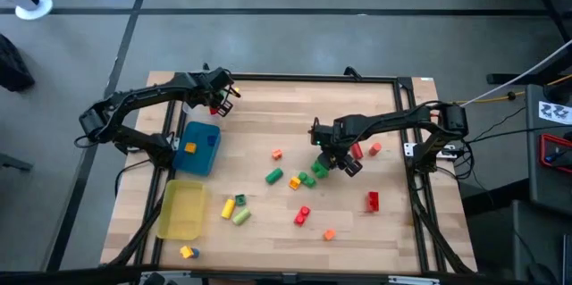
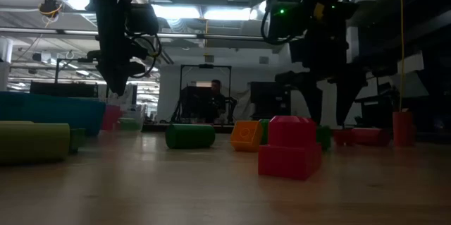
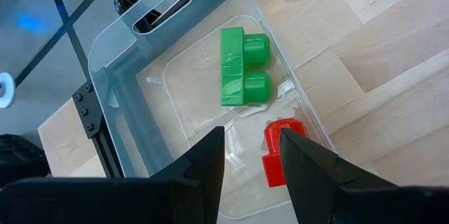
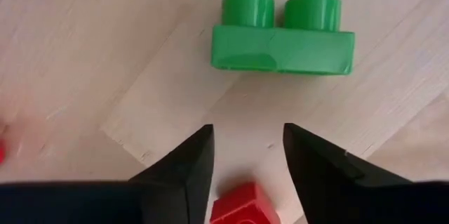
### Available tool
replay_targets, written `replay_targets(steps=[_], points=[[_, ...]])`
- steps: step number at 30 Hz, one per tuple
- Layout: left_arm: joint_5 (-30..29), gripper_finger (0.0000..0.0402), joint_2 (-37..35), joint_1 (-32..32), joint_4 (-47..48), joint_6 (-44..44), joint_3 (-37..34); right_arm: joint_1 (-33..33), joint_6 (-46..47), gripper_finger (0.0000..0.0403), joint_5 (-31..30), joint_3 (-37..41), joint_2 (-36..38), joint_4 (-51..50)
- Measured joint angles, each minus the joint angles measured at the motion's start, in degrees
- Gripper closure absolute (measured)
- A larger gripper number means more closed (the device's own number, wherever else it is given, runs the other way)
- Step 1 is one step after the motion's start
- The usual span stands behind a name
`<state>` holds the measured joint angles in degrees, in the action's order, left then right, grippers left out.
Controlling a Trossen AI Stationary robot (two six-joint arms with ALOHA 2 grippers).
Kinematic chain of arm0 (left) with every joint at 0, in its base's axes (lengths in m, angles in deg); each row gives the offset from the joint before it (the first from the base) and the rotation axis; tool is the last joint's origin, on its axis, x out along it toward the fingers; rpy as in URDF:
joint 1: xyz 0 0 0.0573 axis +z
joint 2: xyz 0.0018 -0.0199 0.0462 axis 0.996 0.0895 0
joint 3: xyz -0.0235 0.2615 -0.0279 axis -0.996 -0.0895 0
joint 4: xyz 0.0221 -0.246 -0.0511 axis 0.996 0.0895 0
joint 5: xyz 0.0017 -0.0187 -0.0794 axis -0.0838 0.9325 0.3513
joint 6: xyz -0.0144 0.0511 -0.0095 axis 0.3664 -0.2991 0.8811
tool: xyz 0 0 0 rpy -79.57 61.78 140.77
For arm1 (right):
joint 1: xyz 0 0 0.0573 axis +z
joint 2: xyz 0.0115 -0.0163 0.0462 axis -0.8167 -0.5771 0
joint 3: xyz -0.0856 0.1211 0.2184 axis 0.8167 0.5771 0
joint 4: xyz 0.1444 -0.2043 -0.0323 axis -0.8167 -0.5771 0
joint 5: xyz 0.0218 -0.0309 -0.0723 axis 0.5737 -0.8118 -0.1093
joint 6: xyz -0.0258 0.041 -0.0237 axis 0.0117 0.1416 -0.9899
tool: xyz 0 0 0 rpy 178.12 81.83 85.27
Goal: Sort blocks by size
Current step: Put the red 4 stud game piece into the blue bin
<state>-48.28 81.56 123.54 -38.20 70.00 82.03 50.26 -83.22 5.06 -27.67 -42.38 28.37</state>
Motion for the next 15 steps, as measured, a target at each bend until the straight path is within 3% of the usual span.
replay_targets(steps=[6, 15], points=[[-0.01, 0.0279, 0.00, 0.00, 0.00, 0.42, 0.00, -0.02, 4.68, 0.0214, -9.16, 0.00, 0.00, -2.97], [0.00, 0.0279, 0.00, 0.00, 0.00, 0.42, 0.00, -0.02, 13.02, 0.0135, -10.76, 0.00, -0.02, -5.79]])
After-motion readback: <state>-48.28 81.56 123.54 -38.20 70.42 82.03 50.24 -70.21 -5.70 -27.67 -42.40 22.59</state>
